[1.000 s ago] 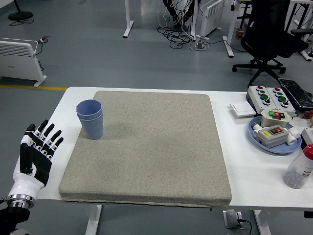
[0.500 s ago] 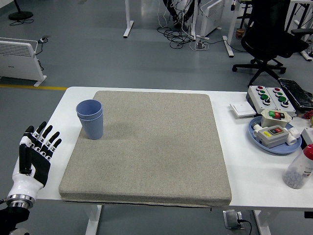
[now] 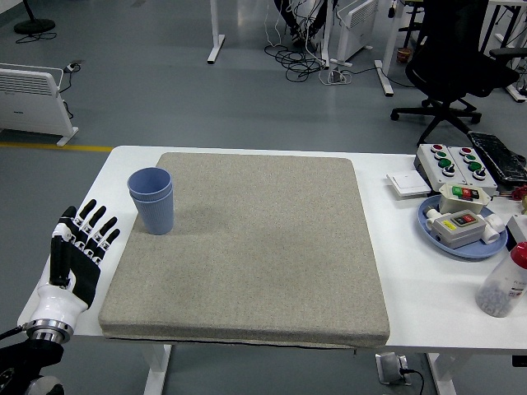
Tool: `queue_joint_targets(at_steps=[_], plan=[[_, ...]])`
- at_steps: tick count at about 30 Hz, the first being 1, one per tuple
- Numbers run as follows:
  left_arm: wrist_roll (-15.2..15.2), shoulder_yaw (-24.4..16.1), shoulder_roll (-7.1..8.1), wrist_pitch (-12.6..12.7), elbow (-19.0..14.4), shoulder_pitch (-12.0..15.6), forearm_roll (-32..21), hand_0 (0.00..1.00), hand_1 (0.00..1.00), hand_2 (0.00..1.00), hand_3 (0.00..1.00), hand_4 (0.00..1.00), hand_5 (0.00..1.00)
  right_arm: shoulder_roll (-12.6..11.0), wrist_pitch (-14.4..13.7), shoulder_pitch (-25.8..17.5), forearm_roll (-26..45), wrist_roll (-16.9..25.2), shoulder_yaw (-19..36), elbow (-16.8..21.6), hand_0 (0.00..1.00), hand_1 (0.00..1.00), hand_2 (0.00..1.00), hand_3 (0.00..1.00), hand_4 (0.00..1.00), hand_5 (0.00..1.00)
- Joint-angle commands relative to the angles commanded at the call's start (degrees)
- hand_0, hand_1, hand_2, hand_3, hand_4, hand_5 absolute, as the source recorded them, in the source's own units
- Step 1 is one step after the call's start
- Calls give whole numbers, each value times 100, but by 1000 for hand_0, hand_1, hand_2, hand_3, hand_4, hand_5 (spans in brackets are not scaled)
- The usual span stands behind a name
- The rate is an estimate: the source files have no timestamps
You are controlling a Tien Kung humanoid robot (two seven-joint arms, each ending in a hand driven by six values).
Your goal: Push cup pick cup insert cup
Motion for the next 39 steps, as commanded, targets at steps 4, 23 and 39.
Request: queue_joint_targets(at_steps=[4,23,39], plan=[[-6,-38,11,-2,15,3,0,896,908,968,954,576,998,5,-2,-15,112,24,-64,-3,703,600,668,588,127,540],[134,-159,81,-40,144,211,173,896,909,967,955,578,998,289,-113,-514,178,-45,256,-133,702,605,682,587,126,540],[291,-287,174,-136,193,307,446,897,910,966,954,582,998,378,-165,-839,975,50,-250,-109,705,614,701,588,129,529]])
